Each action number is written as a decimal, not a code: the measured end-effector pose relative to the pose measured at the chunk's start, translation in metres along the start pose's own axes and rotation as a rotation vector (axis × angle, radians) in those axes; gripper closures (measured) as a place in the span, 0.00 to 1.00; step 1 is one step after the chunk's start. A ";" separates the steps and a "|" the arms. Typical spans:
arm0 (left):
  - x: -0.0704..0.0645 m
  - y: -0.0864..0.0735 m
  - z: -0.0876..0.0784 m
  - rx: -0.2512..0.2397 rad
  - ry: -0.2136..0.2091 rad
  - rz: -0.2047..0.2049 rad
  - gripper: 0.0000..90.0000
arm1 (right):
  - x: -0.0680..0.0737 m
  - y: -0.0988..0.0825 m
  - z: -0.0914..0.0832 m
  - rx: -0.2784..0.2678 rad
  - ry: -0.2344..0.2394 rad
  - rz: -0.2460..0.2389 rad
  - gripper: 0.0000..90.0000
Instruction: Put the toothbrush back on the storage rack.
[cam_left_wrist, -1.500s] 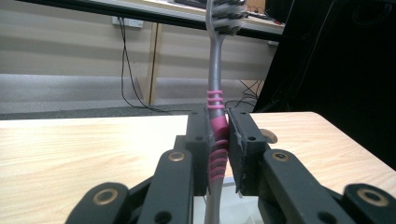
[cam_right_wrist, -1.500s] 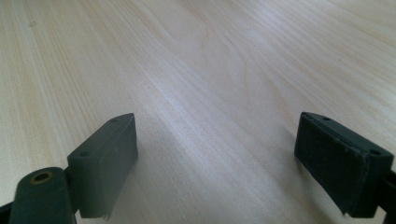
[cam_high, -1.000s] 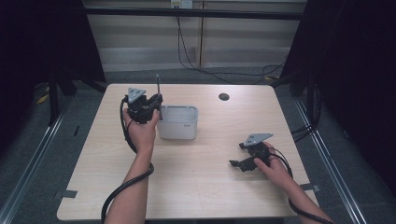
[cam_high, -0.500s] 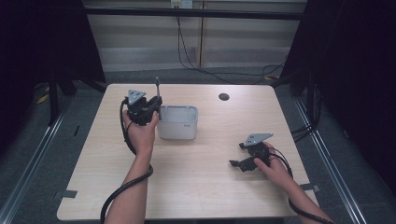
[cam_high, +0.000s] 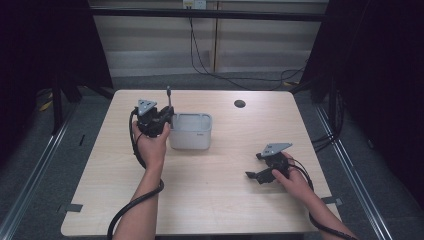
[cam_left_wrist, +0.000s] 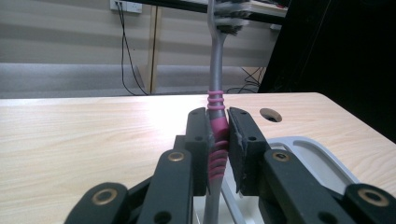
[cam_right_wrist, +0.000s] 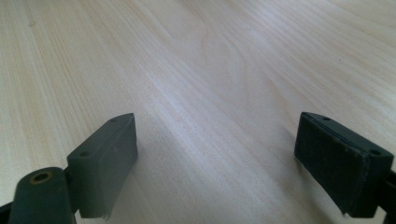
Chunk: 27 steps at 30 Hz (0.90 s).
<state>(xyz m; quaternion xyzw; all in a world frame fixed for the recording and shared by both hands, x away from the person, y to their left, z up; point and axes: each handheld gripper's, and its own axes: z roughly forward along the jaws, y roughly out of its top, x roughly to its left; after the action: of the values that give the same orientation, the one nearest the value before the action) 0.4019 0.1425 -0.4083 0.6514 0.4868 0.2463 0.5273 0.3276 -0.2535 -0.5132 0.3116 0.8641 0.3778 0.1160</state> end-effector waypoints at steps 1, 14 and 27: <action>0.000 -0.001 0.000 0.002 0.004 0.001 0.88 | 0.000 0.000 0.000 0.000 0.000 0.000 0.14; 0.001 -0.007 -0.001 0.018 0.003 -0.011 0.87 | 0.000 0.000 0.000 0.000 0.000 0.000 0.14; 0.000 -0.012 0.001 0.040 -0.006 -0.008 0.87 | 0.000 0.000 0.000 -0.001 0.000 0.004 0.14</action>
<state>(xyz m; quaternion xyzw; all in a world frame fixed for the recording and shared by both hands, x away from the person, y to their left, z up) 0.3981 0.1420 -0.4199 0.6606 0.4926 0.2326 0.5165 0.3276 -0.2535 -0.5131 0.3131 0.8634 0.3784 0.1154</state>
